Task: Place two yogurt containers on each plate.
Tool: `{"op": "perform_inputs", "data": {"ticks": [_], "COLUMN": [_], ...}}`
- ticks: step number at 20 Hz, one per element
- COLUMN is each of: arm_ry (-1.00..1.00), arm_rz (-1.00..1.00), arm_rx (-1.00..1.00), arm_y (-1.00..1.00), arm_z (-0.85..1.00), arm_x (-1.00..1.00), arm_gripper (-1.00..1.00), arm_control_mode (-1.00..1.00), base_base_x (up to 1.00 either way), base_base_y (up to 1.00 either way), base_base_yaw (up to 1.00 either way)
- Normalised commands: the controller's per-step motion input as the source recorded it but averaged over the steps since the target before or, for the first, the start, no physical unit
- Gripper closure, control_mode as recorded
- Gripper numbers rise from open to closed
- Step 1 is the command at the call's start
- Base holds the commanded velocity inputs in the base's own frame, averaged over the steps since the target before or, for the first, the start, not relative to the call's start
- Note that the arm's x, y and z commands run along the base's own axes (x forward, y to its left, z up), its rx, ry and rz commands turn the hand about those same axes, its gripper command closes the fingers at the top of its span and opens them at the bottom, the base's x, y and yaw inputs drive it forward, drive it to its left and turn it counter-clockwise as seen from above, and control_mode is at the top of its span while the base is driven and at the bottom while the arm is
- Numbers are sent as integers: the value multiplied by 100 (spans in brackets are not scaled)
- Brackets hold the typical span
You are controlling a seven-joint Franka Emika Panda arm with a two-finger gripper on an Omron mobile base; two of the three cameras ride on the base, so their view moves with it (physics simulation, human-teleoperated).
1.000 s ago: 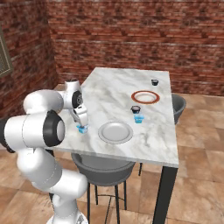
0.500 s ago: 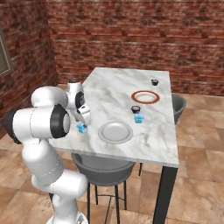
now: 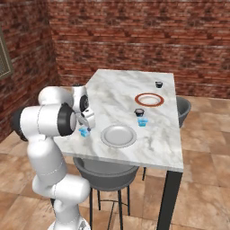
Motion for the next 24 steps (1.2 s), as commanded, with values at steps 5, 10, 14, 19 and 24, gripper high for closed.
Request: {"op": "perform_inputs", "data": {"ticks": [5, 10, 14, 19, 24], "arm_ry": [0, 0, 0, 0, 0], "arm_rz": [0, 0, 0, 0, 0], "arm_rx": [0, 0, 0, 0, 0], "arm_y": [4, 4, 1, 0, 0], "arm_z": [-22, -22, -16, -13, -9], "arm_x": [23, 18, 15, 2, 0], "arm_gripper": [-100, -100, -100, -100, -100], "arm_control_mode": [-100, -100, -100, -100, -100], "base_base_x": [0, 0, 0, 0, 0], "base_base_y": [0, 0, 0, 0, 0], "base_base_yaw": [0, 0, 0, 0, 0]}}
